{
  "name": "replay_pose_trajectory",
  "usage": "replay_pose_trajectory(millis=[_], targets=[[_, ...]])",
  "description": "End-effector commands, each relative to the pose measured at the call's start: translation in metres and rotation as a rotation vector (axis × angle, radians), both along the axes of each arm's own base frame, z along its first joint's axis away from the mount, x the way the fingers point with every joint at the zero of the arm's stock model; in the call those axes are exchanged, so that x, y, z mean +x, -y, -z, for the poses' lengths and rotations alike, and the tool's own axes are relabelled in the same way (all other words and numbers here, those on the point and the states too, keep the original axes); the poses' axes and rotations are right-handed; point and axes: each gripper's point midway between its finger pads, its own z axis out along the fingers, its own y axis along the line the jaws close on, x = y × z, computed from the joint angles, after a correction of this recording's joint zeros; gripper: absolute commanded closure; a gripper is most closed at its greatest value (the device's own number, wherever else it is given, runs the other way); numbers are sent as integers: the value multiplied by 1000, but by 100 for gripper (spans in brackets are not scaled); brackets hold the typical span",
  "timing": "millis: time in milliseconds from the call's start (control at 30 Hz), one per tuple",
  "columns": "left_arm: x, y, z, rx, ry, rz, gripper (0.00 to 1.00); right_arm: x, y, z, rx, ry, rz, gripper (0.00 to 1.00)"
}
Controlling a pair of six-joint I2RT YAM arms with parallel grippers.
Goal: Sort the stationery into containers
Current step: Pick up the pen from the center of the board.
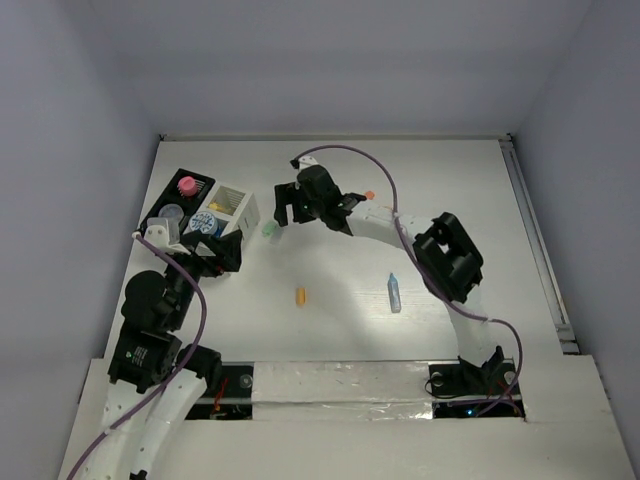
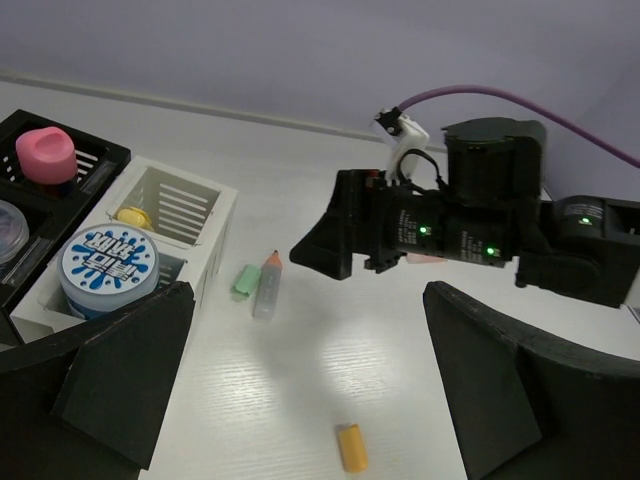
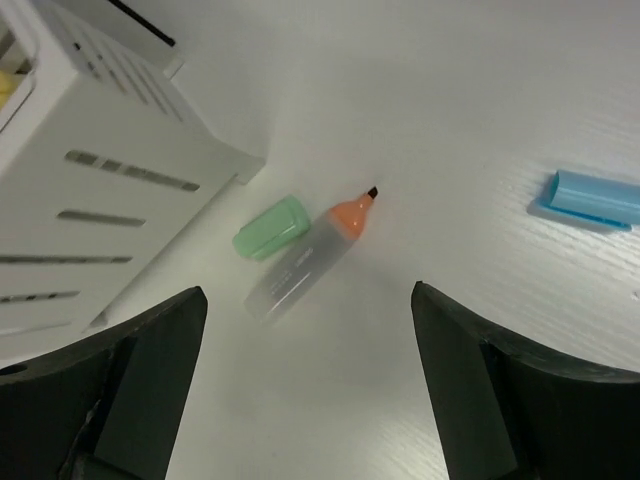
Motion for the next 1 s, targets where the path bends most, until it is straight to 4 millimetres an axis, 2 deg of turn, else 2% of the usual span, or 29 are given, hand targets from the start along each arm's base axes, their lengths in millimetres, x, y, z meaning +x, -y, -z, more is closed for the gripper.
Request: replay_pose_trajectory(millis=[0,33,67,267,533,600,767,833,967], targets=[[0,1,-11,-4,48,11,1,20,-5,0,-51,15,60,10],[0,2,-10,-2,47,14,1,26,-10,-6,-41,26,63,10],[1,2,-10,0,45,16,1,28,-12,11,-63,3,63,10],[-1,2,-12,2,54,18,1,35,-19,32,-88,-26,73,10],[-2,1,-13,2,61,17,1,31,-28,59,-157,-37,70,21],[-2,1,-13,2,62,17,1,27,-31,62,-170,-39,64,23],[-2,0,-13,0,62,12,1,25,-23,70,-196,-43,75,32],[-2,0,-13,0,62,14,1,24,-21,69,-202,-38,78,39],[-2,1,-13,-2,63,14,1,22,-15,68,-217,-32,81,41]])
